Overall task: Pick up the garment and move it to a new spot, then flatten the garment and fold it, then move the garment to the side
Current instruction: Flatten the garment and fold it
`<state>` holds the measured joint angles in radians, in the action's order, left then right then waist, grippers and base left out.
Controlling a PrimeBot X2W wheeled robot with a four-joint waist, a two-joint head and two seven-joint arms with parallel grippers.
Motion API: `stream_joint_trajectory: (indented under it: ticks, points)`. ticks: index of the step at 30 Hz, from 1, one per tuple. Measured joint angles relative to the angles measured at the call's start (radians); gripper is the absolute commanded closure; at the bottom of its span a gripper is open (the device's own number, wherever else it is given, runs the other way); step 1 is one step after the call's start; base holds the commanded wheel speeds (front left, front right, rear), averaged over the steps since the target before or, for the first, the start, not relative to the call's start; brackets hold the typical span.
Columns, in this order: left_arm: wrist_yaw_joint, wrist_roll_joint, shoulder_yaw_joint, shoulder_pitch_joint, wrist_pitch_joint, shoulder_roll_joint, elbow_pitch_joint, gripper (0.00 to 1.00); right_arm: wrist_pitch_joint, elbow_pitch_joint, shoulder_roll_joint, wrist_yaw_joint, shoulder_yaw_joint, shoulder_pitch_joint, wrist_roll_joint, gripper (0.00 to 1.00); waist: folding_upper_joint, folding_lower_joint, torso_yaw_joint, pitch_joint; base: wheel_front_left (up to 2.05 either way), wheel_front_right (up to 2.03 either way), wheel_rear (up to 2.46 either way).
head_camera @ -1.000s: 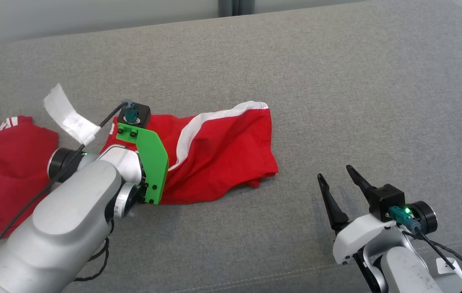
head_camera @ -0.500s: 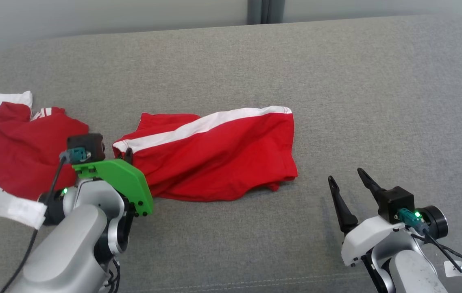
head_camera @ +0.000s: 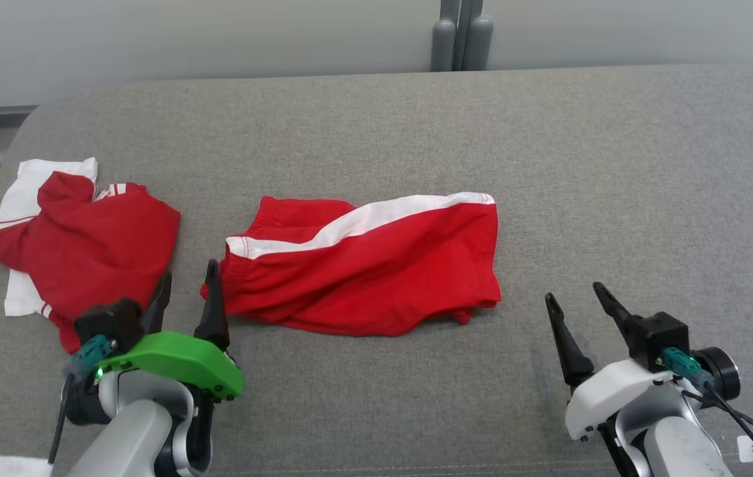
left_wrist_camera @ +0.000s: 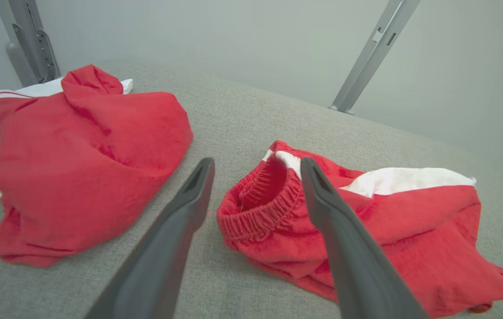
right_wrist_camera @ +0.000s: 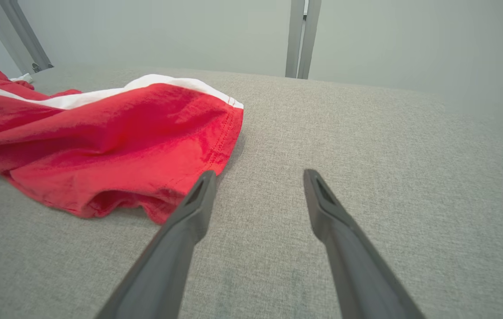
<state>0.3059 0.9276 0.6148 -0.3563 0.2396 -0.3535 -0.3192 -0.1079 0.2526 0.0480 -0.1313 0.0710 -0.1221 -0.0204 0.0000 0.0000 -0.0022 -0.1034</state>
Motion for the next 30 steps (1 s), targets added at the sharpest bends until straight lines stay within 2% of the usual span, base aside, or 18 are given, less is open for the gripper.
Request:
stream_joint_trajectory:
  ticks: [3, 7, 17, 18, 23, 30]
  points:
    - [-0.015, -0.042, -0.046, 0.049, 0.019, 0.005, 0.021, 0.0, -0.022, 0.0, 0.001, 0.0, -0.027, 0.012, -0.032, 0.0, 0.0, 0.0, 0.006, 0.02, 0.0, 0.0, 0.0]
    - [-0.036, -0.166, -0.182, 0.117, 0.024, 0.047, 0.118, 0.0, -0.061, 0.005, 0.001, 0.0, -0.046, 0.016, -0.051, 0.0, 0.0, 0.0, 0.015, 0.048, 0.0, 0.0, 0.0]
    - [-0.19, -0.452, -0.394, 0.323, 0.025, 0.176, 0.219, 0.0, -0.138, 0.045, 0.002, 0.0, -0.048, 0.027, -0.134, 0.0, 0.0, 0.0, 0.028, 0.107, 0.0, 0.0, 0.0]
    - [-0.216, -0.499, -0.433, 0.348, 0.025, 0.198, 0.23, 0.0, -0.146, 0.055, 0.001, 0.0, -0.048, 0.027, -0.133, 0.0, 0.0, 0.0, 0.027, 0.111, 0.0, 0.0, 0.0]
    - [-0.269, -0.611, -0.496, 0.407, 0.025, 0.231, 0.218, 0.0, -0.151, 0.052, 0.001, 0.0, -0.062, 0.034, -0.071, 0.0, 0.0, 0.0, 0.02, 0.115, 0.0, 0.0, 0.0]
    - [-0.307, -0.707, -0.544, 0.446, 0.025, 0.253, 0.125, 0.0, -0.154, 0.052, 0.001, 0.0, -0.077, 0.068, 0.019, 0.0, 0.0, 0.0, 0.009, 0.12, 0.0, 0.0, 0.0]
